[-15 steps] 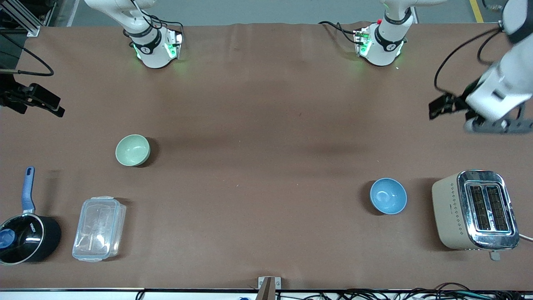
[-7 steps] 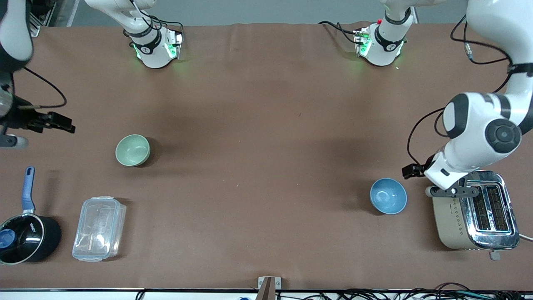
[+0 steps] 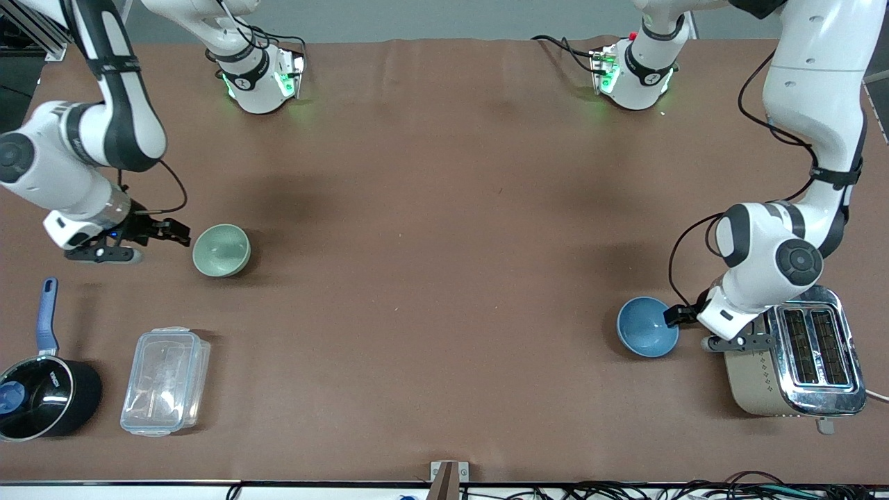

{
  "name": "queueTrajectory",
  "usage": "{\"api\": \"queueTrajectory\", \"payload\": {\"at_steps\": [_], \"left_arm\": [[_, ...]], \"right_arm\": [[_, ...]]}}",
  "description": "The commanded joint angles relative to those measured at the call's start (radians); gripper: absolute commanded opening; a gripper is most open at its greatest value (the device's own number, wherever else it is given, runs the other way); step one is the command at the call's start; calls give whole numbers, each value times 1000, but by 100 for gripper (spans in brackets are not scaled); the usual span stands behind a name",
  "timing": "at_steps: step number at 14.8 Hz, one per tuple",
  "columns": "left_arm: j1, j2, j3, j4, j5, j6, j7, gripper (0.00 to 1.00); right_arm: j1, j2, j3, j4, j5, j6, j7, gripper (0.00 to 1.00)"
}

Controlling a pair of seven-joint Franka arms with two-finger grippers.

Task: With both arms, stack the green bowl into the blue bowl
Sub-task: 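Reach the right gripper to the green bowl while the left gripper reaches the blue bowl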

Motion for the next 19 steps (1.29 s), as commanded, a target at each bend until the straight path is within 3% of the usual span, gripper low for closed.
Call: {"api": "queueTrajectory", "payload": {"at_steps": [1, 3, 4, 6, 9, 11, 13, 14, 17, 19], "left_arm": [[-11, 42, -4, 47, -18, -5, -22, 38], [-17, 50, -10, 53, -20, -3, -23, 6], [-17, 49, -12, 52, -24, -5, -20, 0], [-17, 36, -41, 53, -27, -12, -22, 0], [-17, 6, -152, 53, -34, -66, -147, 0], [-17, -16, -257, 52, -30, -101, -317, 0], [-48, -16, -352, 53, -26, -103, -458, 0], [-92, -13, -366, 55, -20, -103, -539, 0], [-286, 45, -355, 110, -21, -101, -742, 0], [-382, 90, -336, 153, -18, -95, -877, 0]], "right_arm": [[-2, 49, 2, -74, -6, 136, -9, 100], [-2, 82, 2, -122, -6, 226, -8, 99], [-2, 105, 2, -133, -6, 271, -8, 97], [-3, 137, 4, -145, -3, 313, -5, 88], [-5, 143, 4, -159, 5, 325, -2, 69], [-5, 156, 4, -159, 8, 339, 0, 50], [-3, 156, 5, -157, 8, 334, 7, 11], [-5, 156, 5, -154, 10, 331, 10, 3], [1, 137, 5, -141, 10, 287, 44, 0], [3, 96, 8, -72, 8, 154, 50, 0]]}}
